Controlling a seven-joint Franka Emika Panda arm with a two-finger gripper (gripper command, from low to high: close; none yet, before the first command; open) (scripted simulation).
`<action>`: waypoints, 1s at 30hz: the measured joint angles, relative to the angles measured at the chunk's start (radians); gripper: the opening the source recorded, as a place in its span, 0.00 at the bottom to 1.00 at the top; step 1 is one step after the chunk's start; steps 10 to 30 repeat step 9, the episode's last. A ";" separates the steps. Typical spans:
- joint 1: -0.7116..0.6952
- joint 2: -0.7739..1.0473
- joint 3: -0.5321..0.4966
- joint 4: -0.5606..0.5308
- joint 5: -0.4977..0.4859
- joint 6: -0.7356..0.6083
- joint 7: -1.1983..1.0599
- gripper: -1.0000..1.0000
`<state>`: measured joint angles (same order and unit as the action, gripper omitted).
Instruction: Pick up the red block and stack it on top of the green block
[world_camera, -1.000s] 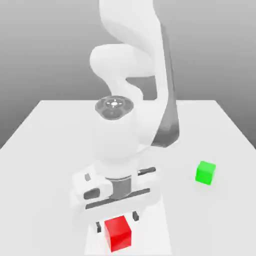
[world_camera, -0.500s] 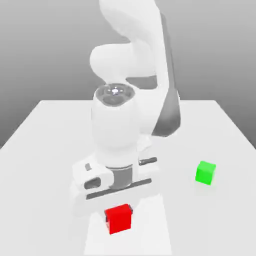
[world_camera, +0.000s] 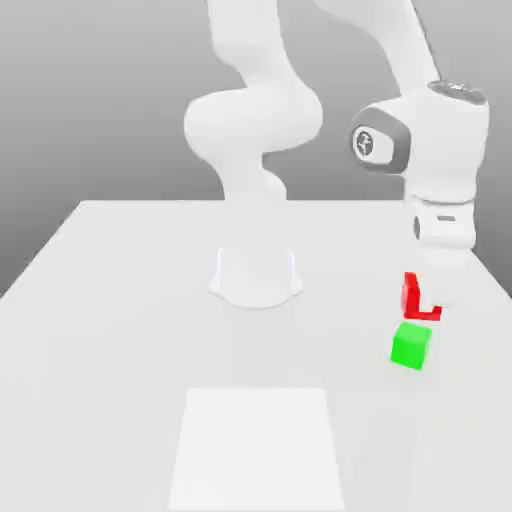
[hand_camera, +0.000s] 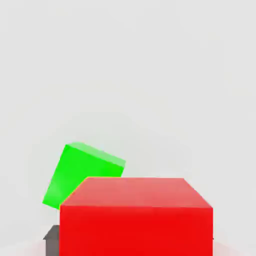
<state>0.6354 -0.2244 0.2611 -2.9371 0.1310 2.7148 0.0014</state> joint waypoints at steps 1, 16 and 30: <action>-0.005 0.029 0.008 -0.002 -0.016 0.031 0.009 0.00; -0.049 0.228 0.001 0.002 -0.148 0.222 0.097 1.00; -0.049 0.228 0.001 0.002 -0.148 0.222 0.097 1.00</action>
